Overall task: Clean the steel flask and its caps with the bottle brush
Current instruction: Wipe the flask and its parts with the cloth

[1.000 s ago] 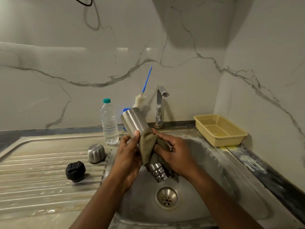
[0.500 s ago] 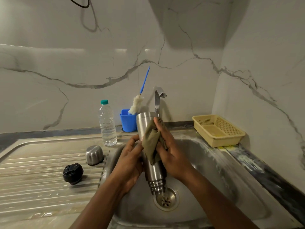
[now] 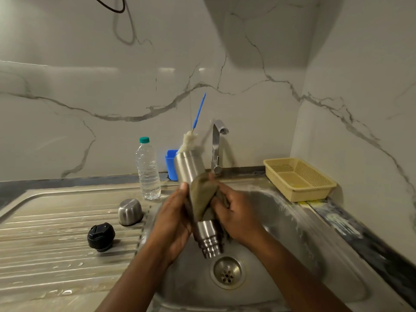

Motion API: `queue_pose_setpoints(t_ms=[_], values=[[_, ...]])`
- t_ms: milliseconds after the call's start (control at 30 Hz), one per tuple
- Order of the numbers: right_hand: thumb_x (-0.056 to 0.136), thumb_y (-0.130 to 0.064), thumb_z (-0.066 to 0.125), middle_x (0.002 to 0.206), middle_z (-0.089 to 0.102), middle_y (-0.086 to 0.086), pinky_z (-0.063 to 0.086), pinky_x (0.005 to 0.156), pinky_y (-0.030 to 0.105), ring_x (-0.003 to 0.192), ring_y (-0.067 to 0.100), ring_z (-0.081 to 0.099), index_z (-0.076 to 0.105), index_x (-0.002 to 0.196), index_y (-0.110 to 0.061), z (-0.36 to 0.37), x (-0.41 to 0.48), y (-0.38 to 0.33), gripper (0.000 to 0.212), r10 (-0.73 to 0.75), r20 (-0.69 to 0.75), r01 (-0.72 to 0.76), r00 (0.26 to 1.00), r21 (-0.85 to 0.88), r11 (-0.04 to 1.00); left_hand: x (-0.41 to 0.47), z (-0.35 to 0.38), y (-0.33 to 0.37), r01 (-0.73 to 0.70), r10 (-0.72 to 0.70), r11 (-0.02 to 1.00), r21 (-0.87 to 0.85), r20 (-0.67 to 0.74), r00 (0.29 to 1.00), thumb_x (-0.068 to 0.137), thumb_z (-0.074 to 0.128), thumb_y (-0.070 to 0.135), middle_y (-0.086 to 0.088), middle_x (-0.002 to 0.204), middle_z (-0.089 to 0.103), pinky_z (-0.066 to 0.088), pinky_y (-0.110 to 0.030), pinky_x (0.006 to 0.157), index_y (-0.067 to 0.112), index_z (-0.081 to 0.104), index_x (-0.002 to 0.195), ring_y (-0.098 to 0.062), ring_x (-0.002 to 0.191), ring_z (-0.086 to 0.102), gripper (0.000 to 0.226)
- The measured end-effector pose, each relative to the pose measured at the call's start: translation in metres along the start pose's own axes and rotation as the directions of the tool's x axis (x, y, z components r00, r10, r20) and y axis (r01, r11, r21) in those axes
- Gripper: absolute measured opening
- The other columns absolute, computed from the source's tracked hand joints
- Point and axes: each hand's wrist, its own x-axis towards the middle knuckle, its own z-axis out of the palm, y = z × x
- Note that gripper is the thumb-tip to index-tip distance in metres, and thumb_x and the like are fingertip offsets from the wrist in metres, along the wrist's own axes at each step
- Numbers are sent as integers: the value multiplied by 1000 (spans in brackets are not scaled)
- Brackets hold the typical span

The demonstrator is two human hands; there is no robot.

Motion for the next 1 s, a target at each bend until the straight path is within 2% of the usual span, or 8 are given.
queue_pose_setpoints(t_ms=[167, 333, 433, 633, 733, 800, 867, 1000], values=[[99, -27, 68, 144, 58, -19, 45, 103, 10, 126, -13, 55, 44, 155, -40, 3, -4, -7, 62, -12, 148, 20, 989, -53, 998, 12, -17, 5, 42, -62, 978, -204, -94, 994, 100, 65, 50, -31, 149, 55, 45, -58, 114, 3, 48, 152, -42, 141, 53, 73], [94, -12, 75, 139, 66, -14, 47, 110, 22, 129, -3, 59, 61, 144, -27, -2, -4, -6, 54, -61, 104, 60, 993, 10, 998, 14, -14, -2, -32, 22, 994, -105, -95, 995, 85, 85, 34, -31, 143, 59, 51, -60, 108, 11, 47, 151, -44, 128, 63, 80], [90, -2, 78, 123, 75, -13, 52, 106, 27, 121, 7, 68, 74, 126, -19, -2, -4, -9, 40, -126, 15, 124, 992, 85, 989, 13, -14, 1, -39, 33, 991, -131, -48, 998, 85, 87, 37, -33, 148, 54, 43, -64, 115, 11, 47, 152, -47, 137, 55, 82], [91, -7, 78, 111, 80, -7, 61, 95, 38, 107, 11, 75, 78, 119, -16, -3, -3, -7, 30, -135, -20, 136, 991, 86, 987, 10, -14, 5, -91, 81, 991, -97, -98, 992, 83, 87, 41, -32, 140, 61, 44, -64, 114, 5, 54, 146, -44, 126, 63, 80], [101, -20, 68, 130, 71, -13, 55, 101, 24, 117, -5, 65, 60, 146, -27, 5, -6, -4, 46, -86, 60, 88, 994, -26, 996, 10, -13, 6, -105, 96, 993, -60, -129, 987, 95, 76, 35, -30, 135, 65, 45, -65, 113, 7, 59, 139, -42, 119, 64, 55], [106, -26, 58, 141, 61, -16, 49, 102, 15, 123, -12, 58, 37, 160, -34, 11, -8, -2, 58, -59, 94, 65, 994, -62, 996, 7, -7, 7, -114, 115, 993, 17, -88, 989, 96, 71, 31, -26, 129, 69, 58, -56, 100, 10, 59, 137, -37, 112, 69, 48], [109, -29, 52, 152, 52, -18, 47, 109, 22, 132, -10, 51, 25, 163, -41, 14, -8, 0, 61, -58, 88, 61, 994, -27, 998, 4, -2, 8, -134, 138, 986, 96, -38, 990, 95, 70, 28, -22, 127, 72, 64, -46, 87, 12, 57, 141, -33, 108, 74, 50], [111, -25, 46, 169, 25, -19, 30, 124, 27, 153, -3, 26, 18, 164, -40, 9, -1, 0, 62, -139, -29, 139, 990, 13, 990, -2, 4, 2, -117, 105, 971, 210, 66, 992, 94, 66, 21, -19, 125, 74, 57, -53, 101, 13, 57, 143, -37, 116, 72, 51]])
